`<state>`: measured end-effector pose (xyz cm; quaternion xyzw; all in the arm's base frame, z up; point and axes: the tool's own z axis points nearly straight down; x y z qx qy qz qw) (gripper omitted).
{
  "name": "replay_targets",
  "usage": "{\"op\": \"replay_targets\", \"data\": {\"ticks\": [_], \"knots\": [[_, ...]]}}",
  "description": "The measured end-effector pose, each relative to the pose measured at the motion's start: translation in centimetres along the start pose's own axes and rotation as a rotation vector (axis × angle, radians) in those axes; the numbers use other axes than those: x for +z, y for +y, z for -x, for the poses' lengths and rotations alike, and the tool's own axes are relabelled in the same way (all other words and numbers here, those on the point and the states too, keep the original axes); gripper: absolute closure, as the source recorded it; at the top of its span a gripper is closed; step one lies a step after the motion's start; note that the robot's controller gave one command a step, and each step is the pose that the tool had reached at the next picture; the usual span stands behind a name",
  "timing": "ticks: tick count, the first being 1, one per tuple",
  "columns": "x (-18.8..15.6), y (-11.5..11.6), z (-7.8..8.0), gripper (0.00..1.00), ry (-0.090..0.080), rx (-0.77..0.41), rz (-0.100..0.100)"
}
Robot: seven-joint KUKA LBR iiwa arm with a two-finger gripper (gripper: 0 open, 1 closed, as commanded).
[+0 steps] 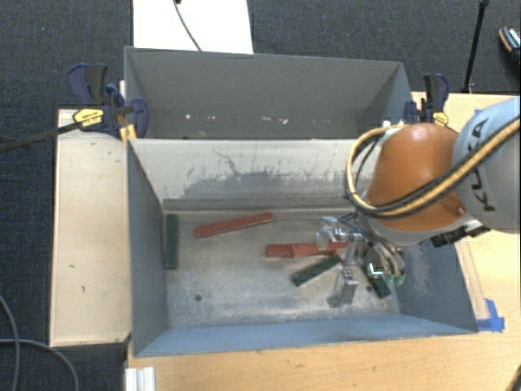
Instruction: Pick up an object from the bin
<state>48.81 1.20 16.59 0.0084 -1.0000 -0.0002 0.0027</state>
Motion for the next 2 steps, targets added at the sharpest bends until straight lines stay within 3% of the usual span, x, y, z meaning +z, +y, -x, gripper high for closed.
{"op": "replay_targets", "data": {"ticks": [1,2], "knots": [[9.71,-2.01,4.96,0.00,-0.003,-0.050,-0.001],[9.27,-1.95,5.03,1.00,-0.007,-0.049,0.000]]}}
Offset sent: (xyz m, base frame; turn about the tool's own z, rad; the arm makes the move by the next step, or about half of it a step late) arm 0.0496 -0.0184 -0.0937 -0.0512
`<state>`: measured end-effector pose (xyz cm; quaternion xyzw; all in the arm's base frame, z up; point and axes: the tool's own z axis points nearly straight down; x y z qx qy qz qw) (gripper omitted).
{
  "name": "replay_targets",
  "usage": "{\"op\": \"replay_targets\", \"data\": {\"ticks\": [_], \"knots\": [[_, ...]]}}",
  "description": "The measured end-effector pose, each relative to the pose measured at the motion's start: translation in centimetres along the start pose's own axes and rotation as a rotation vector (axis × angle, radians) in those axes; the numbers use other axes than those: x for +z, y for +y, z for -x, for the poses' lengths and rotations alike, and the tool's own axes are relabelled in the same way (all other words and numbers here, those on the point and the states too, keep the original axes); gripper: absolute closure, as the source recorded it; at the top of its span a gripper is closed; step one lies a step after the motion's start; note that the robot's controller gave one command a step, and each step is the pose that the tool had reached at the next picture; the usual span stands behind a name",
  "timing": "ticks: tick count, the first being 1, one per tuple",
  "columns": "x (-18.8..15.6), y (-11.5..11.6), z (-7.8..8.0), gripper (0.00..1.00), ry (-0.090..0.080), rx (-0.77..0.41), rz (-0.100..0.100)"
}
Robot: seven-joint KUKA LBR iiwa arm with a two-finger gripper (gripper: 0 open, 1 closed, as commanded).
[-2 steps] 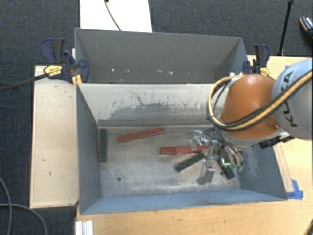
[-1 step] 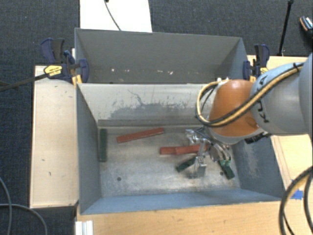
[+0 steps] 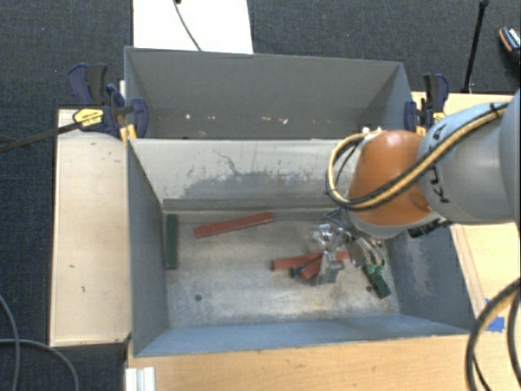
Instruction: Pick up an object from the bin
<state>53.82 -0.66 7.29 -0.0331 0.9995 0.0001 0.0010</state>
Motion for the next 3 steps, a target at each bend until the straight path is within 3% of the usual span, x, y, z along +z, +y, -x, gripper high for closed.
{"op": "replay_targets", "data": {"ticks": [1,2,3], "knots": [[0.1,-5.1,0.5,1.00,-0.005,-0.334,-0.001],[-11.0,-8.3,0.9,1.00,-0.007,-0.370,-0.004],[-17.9,-9.4,3.7,1.00,-0.009,-0.370,-0.004]]}}
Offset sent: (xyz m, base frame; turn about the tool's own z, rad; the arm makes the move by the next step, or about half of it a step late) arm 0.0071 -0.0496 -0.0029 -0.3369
